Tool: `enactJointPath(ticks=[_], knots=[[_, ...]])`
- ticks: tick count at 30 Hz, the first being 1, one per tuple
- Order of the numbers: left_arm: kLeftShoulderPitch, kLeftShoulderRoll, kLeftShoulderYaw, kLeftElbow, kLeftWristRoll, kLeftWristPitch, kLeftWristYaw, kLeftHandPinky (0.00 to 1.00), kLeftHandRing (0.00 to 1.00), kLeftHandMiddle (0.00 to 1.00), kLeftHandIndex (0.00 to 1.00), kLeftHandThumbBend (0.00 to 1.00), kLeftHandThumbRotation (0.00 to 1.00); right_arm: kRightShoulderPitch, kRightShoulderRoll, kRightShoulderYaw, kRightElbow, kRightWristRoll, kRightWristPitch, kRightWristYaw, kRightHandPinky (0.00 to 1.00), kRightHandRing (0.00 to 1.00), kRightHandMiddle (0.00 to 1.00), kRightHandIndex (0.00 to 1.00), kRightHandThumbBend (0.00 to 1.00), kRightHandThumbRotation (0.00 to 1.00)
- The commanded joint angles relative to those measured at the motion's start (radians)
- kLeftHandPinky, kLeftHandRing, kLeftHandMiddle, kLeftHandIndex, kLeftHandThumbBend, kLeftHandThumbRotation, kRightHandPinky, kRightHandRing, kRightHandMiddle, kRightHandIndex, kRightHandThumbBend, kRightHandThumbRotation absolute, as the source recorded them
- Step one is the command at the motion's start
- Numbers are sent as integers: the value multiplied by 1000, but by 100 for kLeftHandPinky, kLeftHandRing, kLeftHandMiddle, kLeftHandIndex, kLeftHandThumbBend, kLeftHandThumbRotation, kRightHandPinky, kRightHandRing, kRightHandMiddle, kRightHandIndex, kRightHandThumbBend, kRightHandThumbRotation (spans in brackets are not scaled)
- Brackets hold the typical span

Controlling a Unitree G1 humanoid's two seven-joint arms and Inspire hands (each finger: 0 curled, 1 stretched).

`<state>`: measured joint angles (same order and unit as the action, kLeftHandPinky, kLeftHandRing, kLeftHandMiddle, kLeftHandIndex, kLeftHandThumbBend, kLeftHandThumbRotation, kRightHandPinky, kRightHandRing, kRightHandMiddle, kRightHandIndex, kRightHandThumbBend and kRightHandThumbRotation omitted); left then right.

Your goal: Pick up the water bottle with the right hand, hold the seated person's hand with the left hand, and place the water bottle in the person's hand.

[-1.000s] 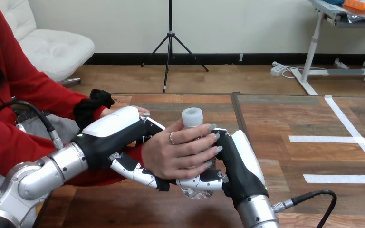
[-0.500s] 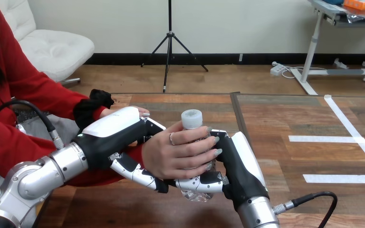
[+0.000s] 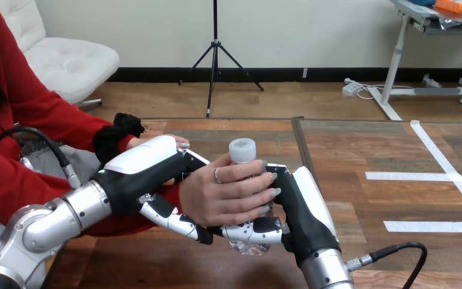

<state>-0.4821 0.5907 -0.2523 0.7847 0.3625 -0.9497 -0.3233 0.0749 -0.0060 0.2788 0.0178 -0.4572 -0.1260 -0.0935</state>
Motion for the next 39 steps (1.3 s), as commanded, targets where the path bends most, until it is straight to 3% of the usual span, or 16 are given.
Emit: enactJointPath(ticks=[1, 11, 18, 24, 35, 39], knots=[[-74, -47, -5, -45, -4, 9, 3, 35, 41, 49, 49, 73, 30, -76, 32, 36, -142, 3, -27, 8, 29, 33, 41, 44, 88, 0], [-76, -47, -5, -40, -8, 4, 0, 35, 41, 49, 49, 73, 29, -80, 33, 34, -144, -7, -20, 0, 29, 34, 42, 45, 89, 0], [-80, -47, -6, -31, -17, -2, -8, 35, 41, 49, 49, 74, 30, -86, 34, 33, -127, -41, -34, -41, 31, 36, 43, 46, 92, 3], [-84, -47, -5, -26, -22, -6, -11, 34, 40, 48, 48, 77, 32, -87, 33, 39, -130, -81, -14, -69, 42, 47, 51, 51, 95, 13], [-86, -46, -1, -17, -12, -22, 9, 34, 40, 49, 51, 89, 34, -84, 27, 40, -149, -103, 9, -62, 70, 76, 77, 75, 100, 35], [-87, -44, -1, -19, 2, -19, 20, 34, 40, 49, 51, 91, 36, -83, 24, 38, -151, -106, 9, -60, 73, 80, 83, 81, 100, 40]])
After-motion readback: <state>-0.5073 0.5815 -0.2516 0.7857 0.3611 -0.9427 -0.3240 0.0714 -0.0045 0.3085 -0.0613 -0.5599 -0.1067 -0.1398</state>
